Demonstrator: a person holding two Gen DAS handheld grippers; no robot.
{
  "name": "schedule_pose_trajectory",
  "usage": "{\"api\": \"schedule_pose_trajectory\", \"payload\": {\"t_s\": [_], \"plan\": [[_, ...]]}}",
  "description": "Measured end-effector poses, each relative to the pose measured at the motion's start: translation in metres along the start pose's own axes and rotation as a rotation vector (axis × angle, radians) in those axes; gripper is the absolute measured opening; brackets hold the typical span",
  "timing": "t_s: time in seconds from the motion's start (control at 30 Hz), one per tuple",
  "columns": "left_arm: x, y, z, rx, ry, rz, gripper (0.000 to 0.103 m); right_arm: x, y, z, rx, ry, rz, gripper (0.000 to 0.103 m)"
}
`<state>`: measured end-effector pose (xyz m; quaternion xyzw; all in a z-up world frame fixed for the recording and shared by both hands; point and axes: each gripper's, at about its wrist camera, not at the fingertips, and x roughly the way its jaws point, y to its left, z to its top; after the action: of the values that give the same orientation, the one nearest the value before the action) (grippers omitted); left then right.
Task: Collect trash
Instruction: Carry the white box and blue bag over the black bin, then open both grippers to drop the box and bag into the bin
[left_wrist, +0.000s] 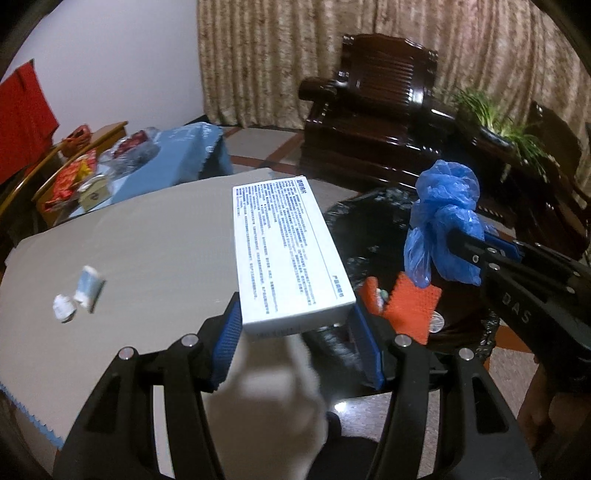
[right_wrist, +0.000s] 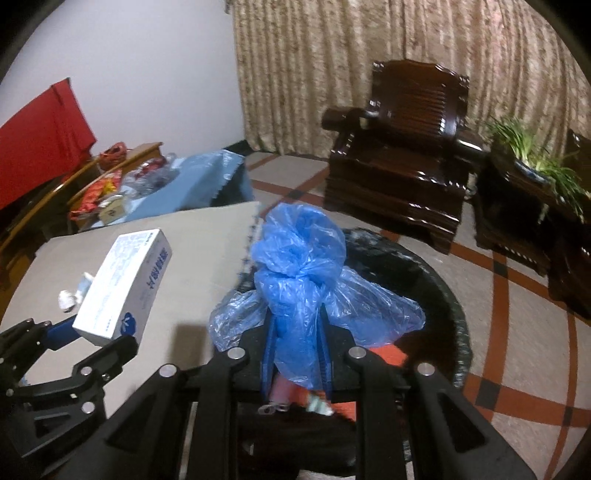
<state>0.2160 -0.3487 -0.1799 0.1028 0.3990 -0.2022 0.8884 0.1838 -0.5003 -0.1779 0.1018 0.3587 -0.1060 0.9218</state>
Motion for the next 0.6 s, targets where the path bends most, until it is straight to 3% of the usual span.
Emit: {"api": "schedule_pose_trajectory", "payload": {"t_s": [0.43,0.6], "plan": [[0.059,-0.052,0.000,0.032,0.051,-0.015,0.055,0.051,-0.057,-0.013,0.044,0.064,-0.022,0.020],[0.082,-0.064,-0.006,0.042,0.070,-0.049,0.057,0.078,-0.071,-0.020,0.012,0.152,-0.025,0.024]]}}
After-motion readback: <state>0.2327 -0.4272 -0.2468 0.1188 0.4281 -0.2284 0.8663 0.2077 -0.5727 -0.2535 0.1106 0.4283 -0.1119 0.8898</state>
